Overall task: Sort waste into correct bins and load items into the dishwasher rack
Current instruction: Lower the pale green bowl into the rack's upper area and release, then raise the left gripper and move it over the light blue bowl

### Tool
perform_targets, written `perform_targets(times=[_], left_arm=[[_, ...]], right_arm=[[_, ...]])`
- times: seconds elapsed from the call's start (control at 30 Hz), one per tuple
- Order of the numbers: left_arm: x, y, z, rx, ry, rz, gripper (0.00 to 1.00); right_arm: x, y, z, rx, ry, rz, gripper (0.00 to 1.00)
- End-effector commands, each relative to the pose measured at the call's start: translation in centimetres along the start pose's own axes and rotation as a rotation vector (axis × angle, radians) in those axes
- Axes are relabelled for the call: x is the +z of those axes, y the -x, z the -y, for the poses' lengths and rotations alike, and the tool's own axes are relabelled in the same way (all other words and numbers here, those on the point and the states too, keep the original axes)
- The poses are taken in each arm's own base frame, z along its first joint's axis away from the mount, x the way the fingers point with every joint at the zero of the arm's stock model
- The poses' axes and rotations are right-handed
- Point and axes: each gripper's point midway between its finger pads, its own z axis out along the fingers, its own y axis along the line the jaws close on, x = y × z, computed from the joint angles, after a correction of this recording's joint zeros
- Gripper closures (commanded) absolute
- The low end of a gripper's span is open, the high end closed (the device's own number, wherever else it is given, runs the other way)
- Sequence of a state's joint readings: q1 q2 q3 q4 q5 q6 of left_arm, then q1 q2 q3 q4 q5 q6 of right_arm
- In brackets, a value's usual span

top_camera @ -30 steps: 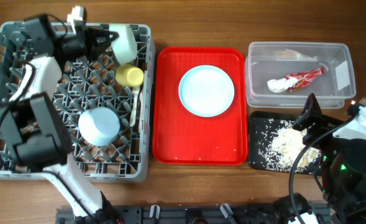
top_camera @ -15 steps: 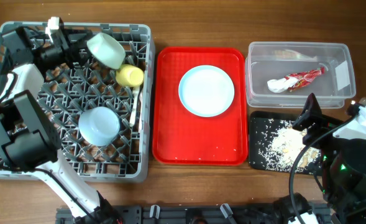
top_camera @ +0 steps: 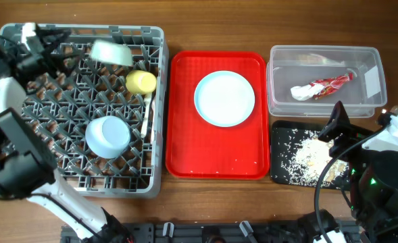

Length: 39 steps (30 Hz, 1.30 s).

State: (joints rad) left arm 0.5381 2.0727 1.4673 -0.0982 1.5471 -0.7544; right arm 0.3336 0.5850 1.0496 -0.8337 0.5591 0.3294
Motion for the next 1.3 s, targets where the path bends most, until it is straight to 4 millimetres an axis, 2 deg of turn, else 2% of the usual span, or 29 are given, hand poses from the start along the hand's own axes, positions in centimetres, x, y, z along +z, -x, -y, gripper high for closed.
perform_targets(times=[0.0, 0.23, 0.33, 0.4, 0.5, 0.63, 0.7, 0.73, 0.93, 0.97, 1.03, 1.07, 1.27], left_arm=[[0.0, -1.5, 4.2, 0.056, -0.021, -0.025, 0.0], [0.0, -2.3, 5.1, 0.011, -0.021, -0.025, 0.0], [0.1, -3.1, 6.6, 0.045, -0.012, -0.018, 0.0], [0.2, -3.3, 6.7, 0.055, 0.035, 0.022, 0.0], [0.0, -3.5, 5.1, 0.069, 0.236, 0.14, 0.0], [-2.7, -3.7, 1.3, 0.133, 0.725, 0.323, 0.0], [-3.5, -3.8, 0.5, 0.171, 0.901, 0.371, 0.0], [-3.3, -4.0, 0.4, 0.183, 0.934, 0.375, 0.0], [1.8, -5.6, 0.7, 0.246, 0.887, 0.269, 0.01], [2.6, -5.6, 0.9, 0.275, 0.878, 0.258, 0.19], [4.0, -5.3, 1.1, 0.332, 0.873, 0.253, 0.84], [4.5, -5.1, 1.1, 0.357, 0.884, 0.261, 0.96], [6.5, -2.8, -0.1, 0.492, 1.032, 0.361, 0.96]], right_arm=[[0.0, 0.4, 0.2, 0.015, -0.016, 0.01, 0.0], [0.0, 0.4, 0.2, 0.015, -0.016, 0.01, 0.0], [0.0, 0.4, 0.2, 0.015, -0.016, 0.01, 0.0], [0.0, 0.4, 0.2, 0.015, -0.016, 0.01, 0.01], [0.0, 0.4, 0.2, 0.015, -0.016, 0.01, 0.0], [0.0, 0.4, 0.2, 0.015, -0.016, 0.01, 0.0], [0.0, 0.4, 0.2, 0.015, -0.016, 0.01, 0.0], [0.0, 0.4, 0.2, 0.015, -0.016, 0.01, 0.0], [0.0, 0.4, 0.2, 0.015, -0.016, 0.01, 0.0], [0.0, 0.4, 0.2, 0.015, -0.016, 0.01, 0.0], [0.0, 0.4, 0.2, 0.015, -0.016, 0.01, 0.0], [0.0, 0.4, 0.2, 0.015, -0.016, 0.01, 0.0], [0.0, 0.4, 0.2, 0.015, -0.016, 0.01, 0.0]])
